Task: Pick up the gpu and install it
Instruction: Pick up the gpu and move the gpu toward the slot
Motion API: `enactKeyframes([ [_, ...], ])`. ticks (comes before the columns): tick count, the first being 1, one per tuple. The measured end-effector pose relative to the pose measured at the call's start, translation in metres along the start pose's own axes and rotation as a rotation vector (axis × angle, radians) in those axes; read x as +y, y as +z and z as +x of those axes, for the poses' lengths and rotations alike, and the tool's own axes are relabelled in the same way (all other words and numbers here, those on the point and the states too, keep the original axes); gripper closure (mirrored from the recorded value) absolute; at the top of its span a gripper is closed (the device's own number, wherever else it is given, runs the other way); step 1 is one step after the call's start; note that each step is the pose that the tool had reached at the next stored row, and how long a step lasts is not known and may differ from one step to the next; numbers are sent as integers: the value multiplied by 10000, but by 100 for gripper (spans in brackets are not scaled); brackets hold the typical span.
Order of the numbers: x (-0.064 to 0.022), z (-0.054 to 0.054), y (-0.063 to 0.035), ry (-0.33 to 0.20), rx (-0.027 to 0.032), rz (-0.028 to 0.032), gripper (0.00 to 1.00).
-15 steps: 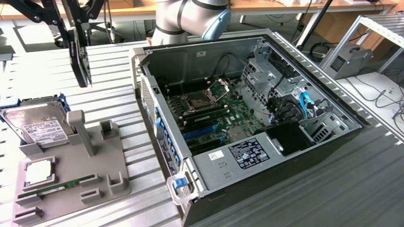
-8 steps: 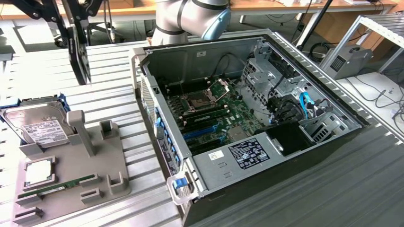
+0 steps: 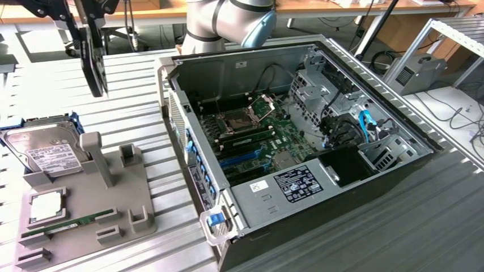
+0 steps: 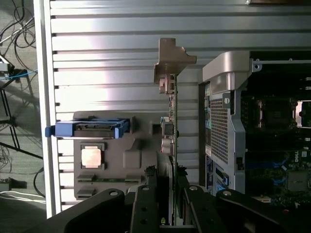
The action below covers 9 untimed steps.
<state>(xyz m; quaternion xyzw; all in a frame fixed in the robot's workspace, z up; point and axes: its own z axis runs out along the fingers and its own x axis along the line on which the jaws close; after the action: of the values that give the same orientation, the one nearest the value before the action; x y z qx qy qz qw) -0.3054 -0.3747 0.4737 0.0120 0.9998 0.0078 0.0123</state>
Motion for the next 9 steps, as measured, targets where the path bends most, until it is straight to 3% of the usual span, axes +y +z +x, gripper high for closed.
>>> enactKeyframes([
  [9, 33, 0, -43, 0, 0, 0, 74],
])
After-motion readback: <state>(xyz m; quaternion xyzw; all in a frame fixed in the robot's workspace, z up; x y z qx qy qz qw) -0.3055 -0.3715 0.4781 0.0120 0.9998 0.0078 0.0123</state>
